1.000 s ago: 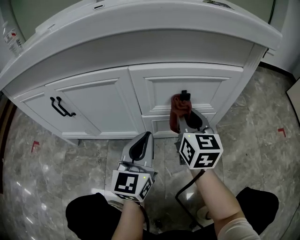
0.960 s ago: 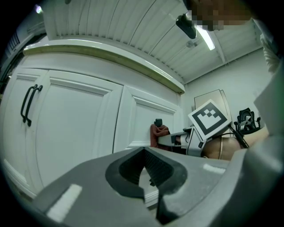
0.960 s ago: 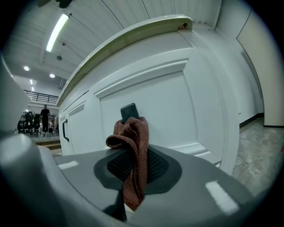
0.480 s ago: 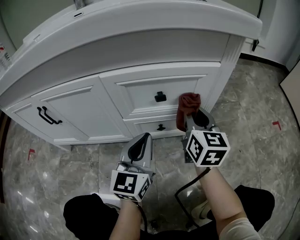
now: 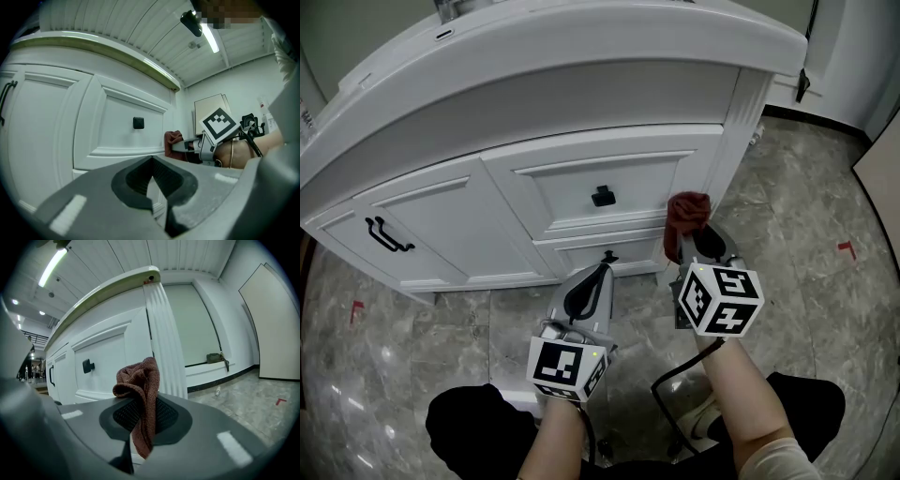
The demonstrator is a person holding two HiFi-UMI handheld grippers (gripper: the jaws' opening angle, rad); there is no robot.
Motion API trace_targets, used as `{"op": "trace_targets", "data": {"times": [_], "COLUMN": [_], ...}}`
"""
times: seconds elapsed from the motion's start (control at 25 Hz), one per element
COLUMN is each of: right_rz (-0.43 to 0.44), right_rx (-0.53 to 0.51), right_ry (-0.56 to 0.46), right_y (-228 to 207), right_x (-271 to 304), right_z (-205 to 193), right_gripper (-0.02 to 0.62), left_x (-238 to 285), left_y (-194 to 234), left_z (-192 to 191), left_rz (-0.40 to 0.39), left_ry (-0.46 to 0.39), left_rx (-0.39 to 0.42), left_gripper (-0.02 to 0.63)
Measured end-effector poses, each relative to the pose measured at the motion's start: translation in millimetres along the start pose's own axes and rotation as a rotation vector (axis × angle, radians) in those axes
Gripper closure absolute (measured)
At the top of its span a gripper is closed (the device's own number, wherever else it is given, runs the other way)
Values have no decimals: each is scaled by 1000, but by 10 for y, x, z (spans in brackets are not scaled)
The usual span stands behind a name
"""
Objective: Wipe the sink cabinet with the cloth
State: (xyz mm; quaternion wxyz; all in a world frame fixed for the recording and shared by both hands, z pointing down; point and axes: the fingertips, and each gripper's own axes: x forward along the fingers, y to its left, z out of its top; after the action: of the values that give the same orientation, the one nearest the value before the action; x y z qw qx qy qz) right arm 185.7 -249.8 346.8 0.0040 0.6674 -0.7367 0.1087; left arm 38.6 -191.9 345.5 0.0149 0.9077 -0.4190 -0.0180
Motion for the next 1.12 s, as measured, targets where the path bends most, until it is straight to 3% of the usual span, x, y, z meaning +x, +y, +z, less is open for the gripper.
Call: {"op": "trace_targets", "data": {"times": [0.24, 0.88, 1.12], "right_rz": [-12, 344, 378], "right_rx": [34, -3, -30], "right_ry": [-11, 80, 116], "right_y": [32, 2003, 2327], "right_x": [-95, 310, 561], "right_z": [-40, -1019, -1233], "right_gripper": [517, 516, 515], "left_x": [-104, -830, -948], "left_y": [109, 1117, 1366], "left_z": [8, -279, -433], "left_rz": [25, 229, 272], "left_ry": [-3, 21, 25], "left_rx": [3, -21, -45], "left_gripper": [606, 606, 606]}}
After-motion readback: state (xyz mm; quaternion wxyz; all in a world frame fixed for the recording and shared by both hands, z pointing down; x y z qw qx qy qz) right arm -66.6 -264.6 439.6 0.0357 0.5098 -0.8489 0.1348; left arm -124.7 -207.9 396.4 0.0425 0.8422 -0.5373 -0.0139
